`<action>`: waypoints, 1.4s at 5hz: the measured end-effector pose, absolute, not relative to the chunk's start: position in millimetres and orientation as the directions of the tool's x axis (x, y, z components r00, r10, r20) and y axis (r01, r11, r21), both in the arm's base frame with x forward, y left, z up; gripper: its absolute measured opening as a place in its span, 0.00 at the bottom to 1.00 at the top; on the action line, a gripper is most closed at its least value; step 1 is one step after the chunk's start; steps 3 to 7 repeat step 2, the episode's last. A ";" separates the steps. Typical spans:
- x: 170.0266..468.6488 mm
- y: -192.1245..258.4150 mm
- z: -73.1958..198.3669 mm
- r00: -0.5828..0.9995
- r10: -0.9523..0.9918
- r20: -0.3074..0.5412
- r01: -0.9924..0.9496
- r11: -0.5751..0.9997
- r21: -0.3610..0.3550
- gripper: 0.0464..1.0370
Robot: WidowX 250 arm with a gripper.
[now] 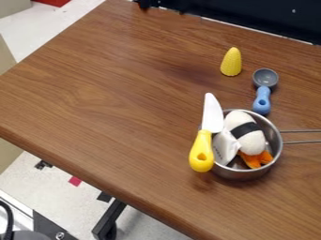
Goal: Move the corn to the upper middle of the table
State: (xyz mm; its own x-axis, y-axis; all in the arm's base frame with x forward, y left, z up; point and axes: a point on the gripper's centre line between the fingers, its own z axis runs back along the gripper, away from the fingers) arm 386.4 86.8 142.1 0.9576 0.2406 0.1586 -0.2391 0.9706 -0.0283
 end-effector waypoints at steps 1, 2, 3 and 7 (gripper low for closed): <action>381.7 117.1 139.3 0.975 0.140 0.171 -0.142 0.990 -0.002 0.96; 375.1 143.4 139.3 0.976 0.115 0.183 -0.121 0.992 0.024 0.96; 375.1 143.4 139.3 0.976 0.115 0.183 -0.121 0.992 0.024 0.96; 375.1 143.4 139.3 0.976 0.115 0.183 -0.121 0.992 0.024 0.96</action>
